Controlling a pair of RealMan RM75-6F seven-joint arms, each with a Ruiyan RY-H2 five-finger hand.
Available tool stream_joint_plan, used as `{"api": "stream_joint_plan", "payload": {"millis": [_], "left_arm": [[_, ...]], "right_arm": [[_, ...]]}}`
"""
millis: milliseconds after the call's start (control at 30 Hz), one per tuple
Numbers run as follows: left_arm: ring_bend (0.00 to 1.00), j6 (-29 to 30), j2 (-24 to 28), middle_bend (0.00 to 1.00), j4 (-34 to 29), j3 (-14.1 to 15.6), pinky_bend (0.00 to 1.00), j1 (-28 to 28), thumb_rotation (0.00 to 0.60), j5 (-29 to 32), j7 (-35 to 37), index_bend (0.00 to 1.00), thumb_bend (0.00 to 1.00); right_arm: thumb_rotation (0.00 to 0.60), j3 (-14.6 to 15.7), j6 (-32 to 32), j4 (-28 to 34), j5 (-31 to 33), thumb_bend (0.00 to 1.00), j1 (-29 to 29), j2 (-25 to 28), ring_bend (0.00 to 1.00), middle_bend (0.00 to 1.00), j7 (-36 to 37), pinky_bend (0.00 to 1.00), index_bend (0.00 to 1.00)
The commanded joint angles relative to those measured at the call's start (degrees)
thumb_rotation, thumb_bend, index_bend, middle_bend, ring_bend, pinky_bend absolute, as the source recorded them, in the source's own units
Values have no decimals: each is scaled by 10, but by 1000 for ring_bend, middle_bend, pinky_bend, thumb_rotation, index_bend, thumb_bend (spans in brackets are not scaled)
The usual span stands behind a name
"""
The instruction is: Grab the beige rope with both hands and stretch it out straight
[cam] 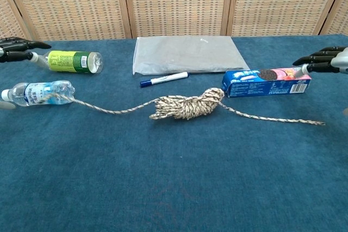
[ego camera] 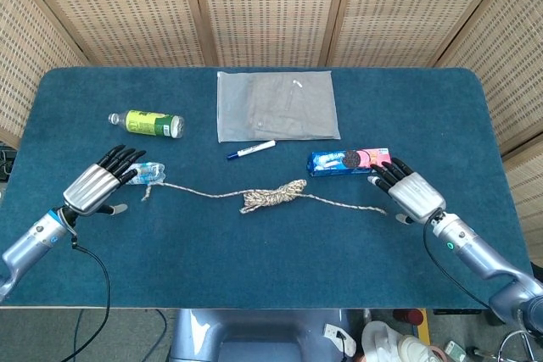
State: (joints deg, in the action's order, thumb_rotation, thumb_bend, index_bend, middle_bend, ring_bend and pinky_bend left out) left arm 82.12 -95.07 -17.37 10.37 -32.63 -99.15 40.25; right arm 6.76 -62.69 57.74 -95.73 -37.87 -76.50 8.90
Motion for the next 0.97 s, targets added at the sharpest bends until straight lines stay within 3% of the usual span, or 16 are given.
{"api": "stream_joint_plan", "payload": {"millis": [33, 133, 200, 367, 400, 467, 567, 733, 967], "left_arm": [[0, 10, 32, 0, -53, -34, 0, 20, 600, 39, 25, 0, 0], [0, 12, 66, 0, -104, -57, 0, 45, 600, 71, 12, 0, 0], [0, 12, 102, 0, -171, -73, 0, 67, 600, 98, 2, 0, 0], [0, 18, 187, 0, -353, -102, 0, 117, 600, 157, -90, 0, 0], [0, 17, 211, 0, -413, -108, 0, 131, 600, 177, -113, 0, 0], [0, 19, 252, 0, -510, -117, 0, 156, 600, 209, -141, 0, 0], [0, 18, 301, 0, -609, -113, 0, 181, 600, 230, -194, 0, 0], [0, 28, 332, 0, -677, -110, 0, 207, 600, 238, -238, 0, 0], [0, 43, 327, 0, -683, -112, 0, 224, 600, 216, -253, 0, 0]], "right_arm": [[600, -16, -43, 42, 9, 0, 21, 27, 0, 0, -11, 0, 0], [600, -31, -85, 86, 23, 0, 45, 53, 0, 0, -27, 0, 0], [600, -43, -118, 129, 43, 0, 70, 73, 0, 0, -36, 0, 0], [600, -48, -150, 209, 72, 0, 113, 109, 0, 0, -38, 0, 0], [600, -50, -162, 221, 77, 0, 126, 114, 0, 0, -35, 0, 0], [600, -54, -188, 227, 90, 0, 151, 115, 0, 0, -38, 0, 0], [600, -56, -217, 228, 102, 0, 183, 108, 0, 0, -51, 0, 0], [600, -47, -244, 248, 94, 0, 218, 106, 0, 0, -78, 0, 0], [600, -54, -270, 289, 96, 0, 250, 100, 0, 0, -121, 0, 0]]}}
